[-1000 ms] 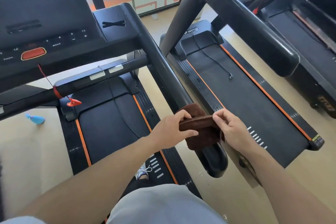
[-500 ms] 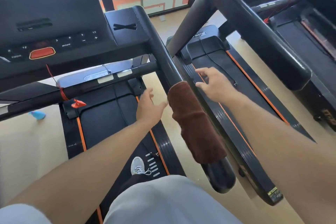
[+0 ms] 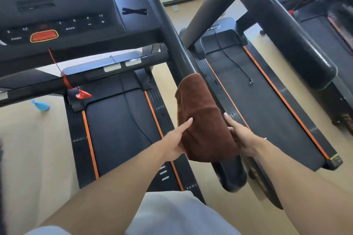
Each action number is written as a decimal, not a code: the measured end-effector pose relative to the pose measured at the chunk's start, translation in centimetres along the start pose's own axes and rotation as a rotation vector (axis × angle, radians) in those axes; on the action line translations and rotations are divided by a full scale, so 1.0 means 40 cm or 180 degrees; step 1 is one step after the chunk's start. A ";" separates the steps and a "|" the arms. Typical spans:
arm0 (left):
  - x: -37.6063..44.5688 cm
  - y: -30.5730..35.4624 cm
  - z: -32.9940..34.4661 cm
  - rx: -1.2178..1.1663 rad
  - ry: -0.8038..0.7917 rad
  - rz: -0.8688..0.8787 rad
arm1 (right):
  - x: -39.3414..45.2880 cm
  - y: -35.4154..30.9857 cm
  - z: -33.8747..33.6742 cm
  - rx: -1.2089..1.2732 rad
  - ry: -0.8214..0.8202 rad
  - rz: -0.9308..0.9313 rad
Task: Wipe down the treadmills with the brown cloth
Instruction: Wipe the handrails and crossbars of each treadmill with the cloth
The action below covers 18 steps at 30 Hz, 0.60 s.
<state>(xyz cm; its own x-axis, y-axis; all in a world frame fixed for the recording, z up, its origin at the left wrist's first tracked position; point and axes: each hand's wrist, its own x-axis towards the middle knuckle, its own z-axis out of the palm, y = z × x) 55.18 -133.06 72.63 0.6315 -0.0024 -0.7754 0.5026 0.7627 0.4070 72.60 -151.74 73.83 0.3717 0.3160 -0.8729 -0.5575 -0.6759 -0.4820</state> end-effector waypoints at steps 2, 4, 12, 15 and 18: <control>-0.016 0.003 0.000 -0.0113 0.0184 0.0132 | -0.021 -0.009 -0.002 -0.0041 0.0030 -0.0142; -0.033 0.006 0.006 -0.0125 0.0407 0.0417 | -0.047 -0.021 -0.010 0.0155 0.0197 -0.0467; -0.154 0.011 0.041 0.0415 0.1467 0.1736 | -0.180 -0.042 -0.065 0.1677 0.0205 -0.1579; -0.233 0.014 0.084 0.0642 0.1799 0.2310 | -0.246 -0.052 -0.072 0.1681 0.0446 -0.2046; -0.308 0.011 0.135 0.0573 0.2093 0.2839 | -0.332 -0.051 -0.069 0.1607 0.0687 -0.2543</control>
<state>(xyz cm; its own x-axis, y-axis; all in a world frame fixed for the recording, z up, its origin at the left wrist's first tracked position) 50.80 -136.21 84.99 0.4005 0.8803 -0.2542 0.1381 0.2163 0.9665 70.82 -156.40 86.62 0.8794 0.3950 -0.2657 -0.3159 0.0665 -0.9465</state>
